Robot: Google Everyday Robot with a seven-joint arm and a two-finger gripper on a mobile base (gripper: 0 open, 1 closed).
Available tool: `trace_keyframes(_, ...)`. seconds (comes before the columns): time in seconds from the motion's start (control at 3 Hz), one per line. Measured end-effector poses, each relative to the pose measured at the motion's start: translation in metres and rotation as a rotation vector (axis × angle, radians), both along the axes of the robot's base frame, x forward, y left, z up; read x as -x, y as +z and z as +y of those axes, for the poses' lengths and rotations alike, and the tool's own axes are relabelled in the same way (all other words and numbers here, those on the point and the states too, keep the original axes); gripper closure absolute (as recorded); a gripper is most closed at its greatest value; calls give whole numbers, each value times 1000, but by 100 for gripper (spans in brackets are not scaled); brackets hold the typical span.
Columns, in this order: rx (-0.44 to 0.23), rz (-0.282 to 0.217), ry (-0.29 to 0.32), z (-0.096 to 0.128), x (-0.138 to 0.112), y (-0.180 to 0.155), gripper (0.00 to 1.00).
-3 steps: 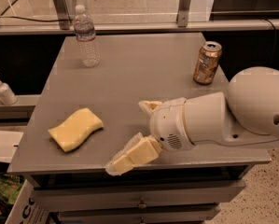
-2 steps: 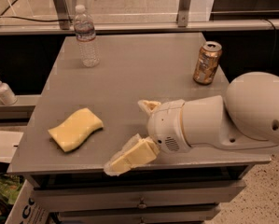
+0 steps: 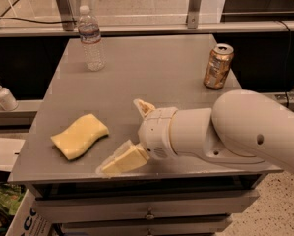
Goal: Move sponge near orange can
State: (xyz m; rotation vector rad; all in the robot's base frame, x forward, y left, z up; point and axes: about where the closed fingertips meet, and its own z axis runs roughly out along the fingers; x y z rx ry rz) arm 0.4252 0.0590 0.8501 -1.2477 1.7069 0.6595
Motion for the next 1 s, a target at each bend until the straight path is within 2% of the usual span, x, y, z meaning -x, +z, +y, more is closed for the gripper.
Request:
trace_keyframes(0.33,-10,-38,3,20,-13,-6,0)
trace_keyframes(1.0,-36,-51,4,48,-25,-20,0)
